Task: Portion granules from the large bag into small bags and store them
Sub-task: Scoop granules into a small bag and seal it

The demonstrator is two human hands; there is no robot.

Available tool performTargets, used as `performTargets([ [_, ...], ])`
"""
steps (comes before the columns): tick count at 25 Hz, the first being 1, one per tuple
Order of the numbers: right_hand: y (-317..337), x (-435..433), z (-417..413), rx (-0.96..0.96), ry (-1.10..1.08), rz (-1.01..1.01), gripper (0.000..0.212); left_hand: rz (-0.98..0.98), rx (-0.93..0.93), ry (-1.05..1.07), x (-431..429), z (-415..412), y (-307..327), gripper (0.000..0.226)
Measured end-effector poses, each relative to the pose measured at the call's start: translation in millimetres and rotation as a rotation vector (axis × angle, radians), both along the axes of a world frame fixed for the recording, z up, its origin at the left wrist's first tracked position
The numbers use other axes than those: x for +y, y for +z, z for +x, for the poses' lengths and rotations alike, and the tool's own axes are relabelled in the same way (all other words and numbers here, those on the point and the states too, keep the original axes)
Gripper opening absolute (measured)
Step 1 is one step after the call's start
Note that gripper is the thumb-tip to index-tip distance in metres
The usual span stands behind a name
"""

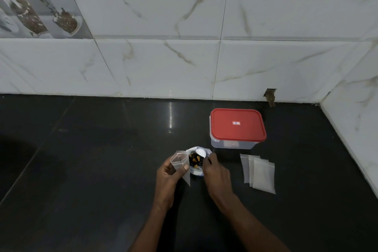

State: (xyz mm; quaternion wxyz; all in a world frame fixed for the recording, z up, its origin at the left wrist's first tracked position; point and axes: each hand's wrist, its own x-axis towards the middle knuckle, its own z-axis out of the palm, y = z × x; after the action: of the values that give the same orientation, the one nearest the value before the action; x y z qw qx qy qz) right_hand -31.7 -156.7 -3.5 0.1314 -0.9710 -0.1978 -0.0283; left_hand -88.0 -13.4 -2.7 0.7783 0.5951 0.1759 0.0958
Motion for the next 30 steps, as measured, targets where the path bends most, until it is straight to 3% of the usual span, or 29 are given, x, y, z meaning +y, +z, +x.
performTargets([
  [4, -5.3, 4.4, 4.1, 0.046, 0.047, -0.051, 0.041, -0.007, 0.012, -0.014, -0.2, 4.0, -3.8, 0.035],
  [7, -11.9, 2.0, 8.8, 0.15, -0.003, -0.004, 0.019, -0.005, 0.028, -0.032, -1.5, 6.9, -9.3, 0.036],
  [13, -10.4, -1.0, 33.0, 0.214, -0.093, 0.151, 0.021, -0.003, 0.013, -0.028, -8.4, 12.6, -5.8, 0.035],
  [17, -5.7, -5.9, 44.8, 0.343, -0.278, 0.307, 0.028, -0.004, 0.01, -0.035, -10.4, 17.9, -0.9, 0.035],
  [22, -1.0, -8.2, 39.5, 0.259, -0.175, 0.141, 0.021, 0.059, 0.059, -0.029, -7.3, 15.3, -1.8, 0.035],
  [27, 20.0, -25.1, 40.9, 0.279, -0.248, 0.435, 0.023, 0.189, 0.133, -0.016, -9.9, 20.5, 0.9, 0.034],
  [30, 45.9, -31.8, 39.1, 0.162, -0.196, 0.587, 0.029, 0.299, 0.16, -0.02, -11.7, 27.3, 1.3, 0.038],
])
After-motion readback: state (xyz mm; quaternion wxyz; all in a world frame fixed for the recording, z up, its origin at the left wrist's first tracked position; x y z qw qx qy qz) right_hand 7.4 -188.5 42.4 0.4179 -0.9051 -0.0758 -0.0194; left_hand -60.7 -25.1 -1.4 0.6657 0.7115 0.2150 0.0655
